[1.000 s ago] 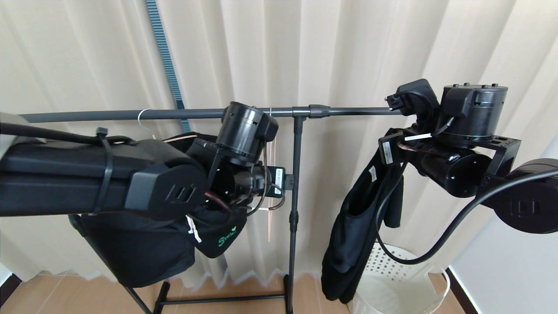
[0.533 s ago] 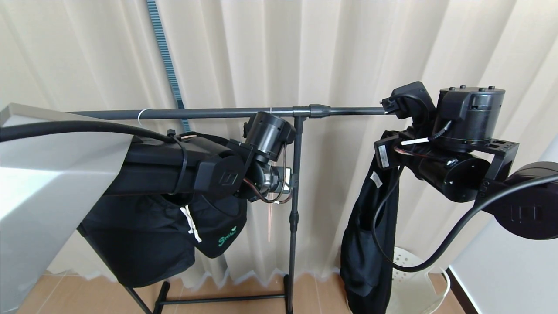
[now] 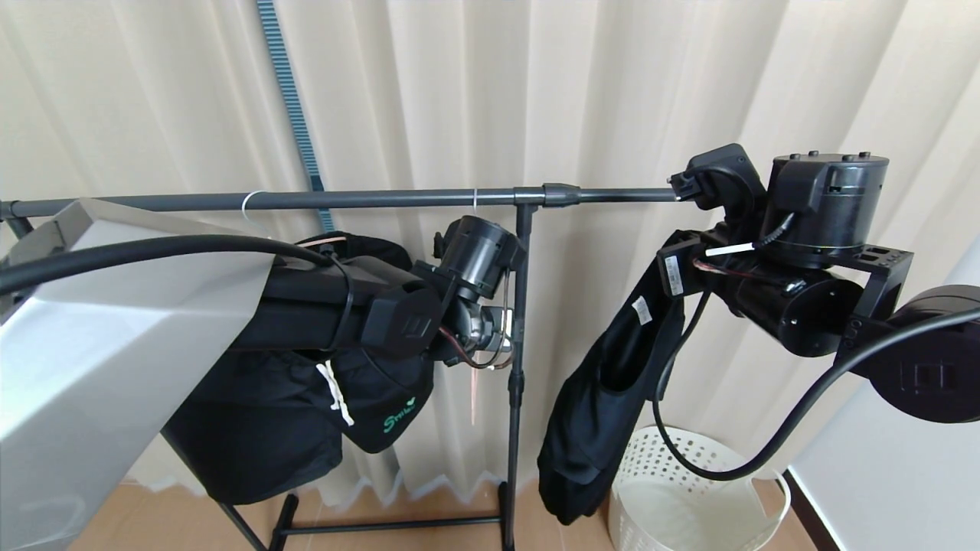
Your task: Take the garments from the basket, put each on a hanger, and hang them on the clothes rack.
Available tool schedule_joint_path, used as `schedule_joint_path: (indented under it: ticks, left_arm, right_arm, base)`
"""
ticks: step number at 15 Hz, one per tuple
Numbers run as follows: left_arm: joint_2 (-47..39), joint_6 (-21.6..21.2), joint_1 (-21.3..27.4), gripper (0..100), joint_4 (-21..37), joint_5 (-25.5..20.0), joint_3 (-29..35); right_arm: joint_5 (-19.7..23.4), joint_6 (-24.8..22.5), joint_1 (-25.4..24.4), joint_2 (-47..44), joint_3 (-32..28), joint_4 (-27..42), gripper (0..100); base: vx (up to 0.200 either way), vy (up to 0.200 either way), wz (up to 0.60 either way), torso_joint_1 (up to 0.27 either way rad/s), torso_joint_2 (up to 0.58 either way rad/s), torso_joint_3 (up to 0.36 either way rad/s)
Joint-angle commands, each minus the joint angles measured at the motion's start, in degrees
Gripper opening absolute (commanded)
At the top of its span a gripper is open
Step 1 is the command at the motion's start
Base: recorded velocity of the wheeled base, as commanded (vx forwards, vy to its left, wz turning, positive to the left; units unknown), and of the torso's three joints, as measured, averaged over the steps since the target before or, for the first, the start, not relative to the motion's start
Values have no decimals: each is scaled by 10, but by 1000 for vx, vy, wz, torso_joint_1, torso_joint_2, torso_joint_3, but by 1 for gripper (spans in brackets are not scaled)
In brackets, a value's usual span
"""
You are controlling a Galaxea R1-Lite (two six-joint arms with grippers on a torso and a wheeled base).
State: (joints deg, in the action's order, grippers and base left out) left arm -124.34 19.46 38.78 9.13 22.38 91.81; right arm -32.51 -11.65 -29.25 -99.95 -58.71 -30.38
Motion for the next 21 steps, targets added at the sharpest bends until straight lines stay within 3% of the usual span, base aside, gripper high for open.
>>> schedule_joint_path:
  ticks: [1, 2, 3, 11, 15, 21]
  left_arm:
    - [-8, 1, 0, 100, 0, 0, 1]
    - [-9, 0, 0, 100, 0, 0, 1]
    - [-12, 1, -1, 0, 0, 0, 3]
    - [21, 5, -10, 0, 0, 1, -9]
    - [58, 3, -9, 0, -1, 29, -38]
    - [179, 0, -1, 0, -1, 36, -161]
  right_arm:
    - [0, 0, 0, -2, 0, 0, 0]
    - [0, 0, 0, -2, 0, 0, 0]
    - [0, 0, 0, -2, 0, 0, 0]
    - [0, -1, 0, -5, 0, 0, 0]
    - [0, -1, 0, -4, 0, 0, 0]
    - [0, 0, 0, -2, 0, 0, 0]
  base:
    - [0, 0, 0, 0, 0, 0]
    - [0, 0, 0, 0, 0, 0]
    - [0, 0, 0, 0, 0, 0]
    - [0, 0, 0, 0, 0, 0]
    - [0, 0, 0, 0, 0, 0]
    - [0, 0, 0, 0, 0, 0]
